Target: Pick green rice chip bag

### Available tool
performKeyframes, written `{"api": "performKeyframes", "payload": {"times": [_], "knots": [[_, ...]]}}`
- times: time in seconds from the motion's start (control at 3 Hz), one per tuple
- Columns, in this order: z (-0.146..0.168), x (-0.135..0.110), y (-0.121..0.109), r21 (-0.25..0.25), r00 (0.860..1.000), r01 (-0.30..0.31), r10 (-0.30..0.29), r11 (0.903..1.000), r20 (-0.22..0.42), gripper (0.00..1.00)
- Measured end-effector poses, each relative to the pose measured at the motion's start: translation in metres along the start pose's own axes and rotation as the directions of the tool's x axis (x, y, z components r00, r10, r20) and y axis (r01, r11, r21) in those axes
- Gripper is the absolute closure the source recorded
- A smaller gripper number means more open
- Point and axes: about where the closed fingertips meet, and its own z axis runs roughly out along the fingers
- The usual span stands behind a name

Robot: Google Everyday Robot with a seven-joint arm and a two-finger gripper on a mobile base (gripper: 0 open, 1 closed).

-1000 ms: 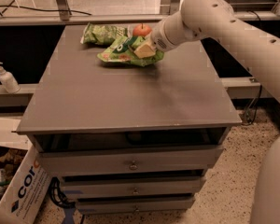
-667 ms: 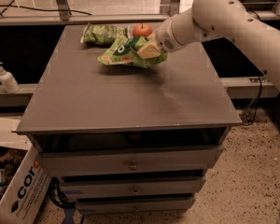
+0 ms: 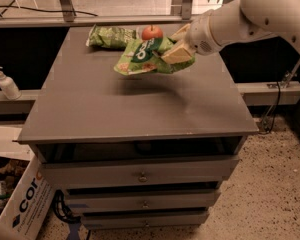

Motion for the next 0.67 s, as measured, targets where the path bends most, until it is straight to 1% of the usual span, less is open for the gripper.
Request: {"api": "performKeyframes", "payload": {"times": [0.33, 0.67], "knots": [[-0.0561, 0.0235, 0.0272, -0.052, 0.996, 0.087, -0.088, 0.9948, -0.020, 1.00], [-0.0560, 0.0235, 0.0273, -0.053, 0.996, 0.087, -0.088, 0.9948, -0.020, 1.00]]}}
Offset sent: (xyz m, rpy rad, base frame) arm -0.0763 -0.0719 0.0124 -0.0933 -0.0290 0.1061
